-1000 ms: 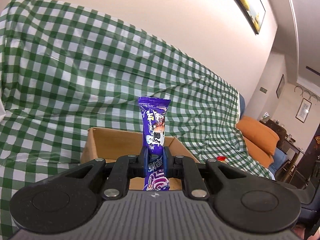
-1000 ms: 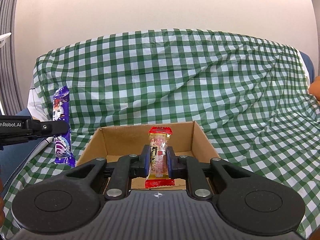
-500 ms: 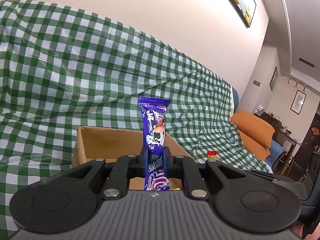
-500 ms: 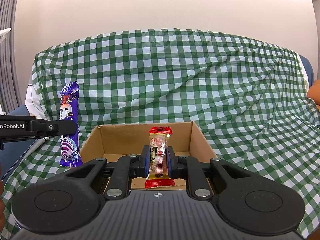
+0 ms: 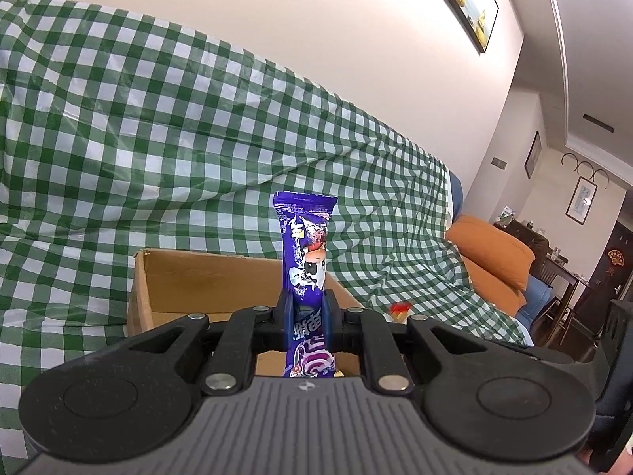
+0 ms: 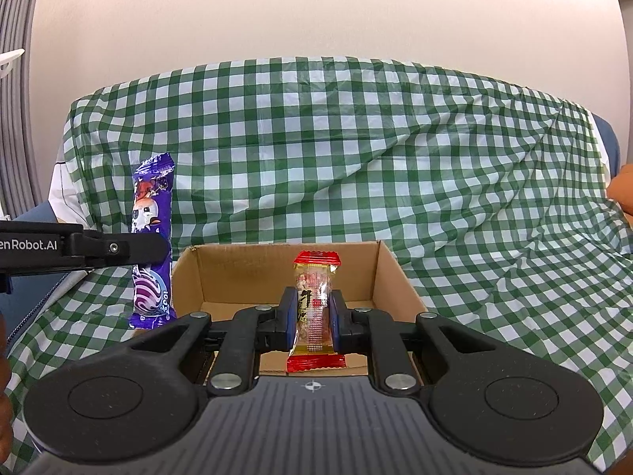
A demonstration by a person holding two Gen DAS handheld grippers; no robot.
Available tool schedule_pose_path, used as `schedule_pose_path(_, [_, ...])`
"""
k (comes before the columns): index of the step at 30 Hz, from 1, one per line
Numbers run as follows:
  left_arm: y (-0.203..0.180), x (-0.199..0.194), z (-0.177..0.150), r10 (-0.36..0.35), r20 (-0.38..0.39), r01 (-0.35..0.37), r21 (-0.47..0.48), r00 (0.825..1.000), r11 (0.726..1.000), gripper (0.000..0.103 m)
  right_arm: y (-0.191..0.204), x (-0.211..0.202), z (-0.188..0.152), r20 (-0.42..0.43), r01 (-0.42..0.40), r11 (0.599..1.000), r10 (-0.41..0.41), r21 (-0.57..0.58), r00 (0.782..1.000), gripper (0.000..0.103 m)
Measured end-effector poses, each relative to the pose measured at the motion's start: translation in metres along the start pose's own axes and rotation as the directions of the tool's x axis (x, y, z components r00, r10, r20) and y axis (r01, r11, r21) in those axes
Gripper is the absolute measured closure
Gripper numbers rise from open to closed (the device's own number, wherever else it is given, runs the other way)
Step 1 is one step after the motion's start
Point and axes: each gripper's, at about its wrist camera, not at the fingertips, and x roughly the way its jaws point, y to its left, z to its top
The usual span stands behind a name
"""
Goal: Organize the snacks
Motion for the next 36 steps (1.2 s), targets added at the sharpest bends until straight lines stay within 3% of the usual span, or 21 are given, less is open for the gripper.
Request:
schedule_pose_path(1, [0.000, 0.001, 0.000, -0.001, -0.008, 0.001, -0.007, 1.000, 1.000, 0.087, 0.000, 0.002, 0.000, -0.010, -0.001, 1.000, 0.001, 0.002, 1.000, 0.085])
schedule_pose_path(2, [0.001, 0.002, 0.000, -0.003, -0.017, 0.003, -0.016, 1.000, 1.000, 0.080, 0.000, 0.004, -0.001, -0.029, 0.000, 1.000, 0.000, 0.004, 1.000, 0.076])
schedule_pose_path(3, [0.002, 0.003, 0.000, -0.004, -0.020, 0.004, -0.023, 1.000, 1.000, 0.075, 0.000, 0.007, -0.002, -0.051, 0.004, 1.000, -0.004, 0.002, 0.999, 0.058])
schedule_pose_path(5, [0.003, 0.002, 0.000, 0.008, -0.012, -0.008, -0.018, 1.000, 1.000, 0.071, 0.002, 0.009, -0.003, -0.065, 0.023, 1.000, -0.024, -0.006, 0.998, 0.043])
schedule_pose_path(11, [0.007, -0.001, 0.002, 0.025, -0.004, -0.025, -0.029, 1.000, 0.999, 0.065, 0.000, 0.009, -0.003, -0.063, 0.027, 1.000, -0.027, -0.001, 0.998, 0.035])
schedule_pose_path(13, [0.006, -0.004, 0.001, 0.034, -0.005, -0.034, -0.021, 0.999, 0.999, 0.059, -0.001, 0.009, -0.003, -0.066, 0.028, 1.000, -0.028, 0.001, 0.997, 0.031])
schedule_pose_path(16, [0.004, -0.010, -0.001, 0.068, -0.001, -0.068, -0.001, 0.998, 0.998, 0.038, -0.002, 0.007, -0.004, -0.067, 0.031, 0.999, -0.031, 0.007, 0.997, 0.023])
schedule_pose_path(18, [0.003, -0.015, -0.002, 0.092, 0.005, -0.092, 0.015, 0.996, 0.996, 0.027, -0.002, 0.005, -0.005, -0.067, 0.034, 0.999, -0.034, 0.007, 0.997, 0.012])
schedule_pose_path(21, [0.003, -0.024, -0.006, 0.134, 0.010, -0.135, 0.018, 0.991, 0.991, 0.019, -0.002, -0.001, -0.007, -0.066, 0.035, 0.999, -0.035, 0.001, 0.997, 0.004])
schedule_pose_path(23, [0.002, -0.029, -0.008, 0.171, 0.009, -0.171, 0.016, 0.985, 0.985, 0.018, -0.003, -0.008, -0.008, -0.059, 0.045, 0.999, -0.046, -0.006, 0.997, 0.001])
schedule_pose_path(27, [-0.003, -0.043, -0.013, 0.324, 0.043, -0.325, 0.036, 0.945, 0.945, 0.018, -0.009, -0.020, -0.012, -0.069, 0.067, 0.998, -0.067, 0.005, 0.995, 0.001])
schedule_pose_path(29, [0.002, -0.051, -0.013, 0.350, 0.037, -0.351, 0.009, 0.936, 0.936, 0.017, -0.015, -0.028, -0.015, -0.084, 0.088, 0.996, -0.085, 0.023, 0.993, 0.001])
schedule_pose_path(32, [0.004, -0.058, -0.014, 0.413, 0.000, -0.413, -0.013, 0.911, 0.911, 0.004, -0.024, -0.038, -0.020, -0.122, 0.108, 0.993, -0.101, 0.055, 0.987, 0.001])
schedule_pose_path(34, [0.001, -0.062, -0.018, 0.394, -0.044, -0.396, -0.035, 0.918, 0.918, 0.000, -0.028, -0.044, -0.024, -0.150, 0.111, 0.992, -0.100, 0.067, 0.984, 0.001])
schedule_pose_path(36, [-0.009, -0.067, -0.025, 0.402, -0.067, -0.406, -0.042, 0.913, 0.913, 0.000, -0.030, -0.050, -0.028, -0.178, 0.117, 0.991, -0.104, 0.062, 0.978, 0.001])
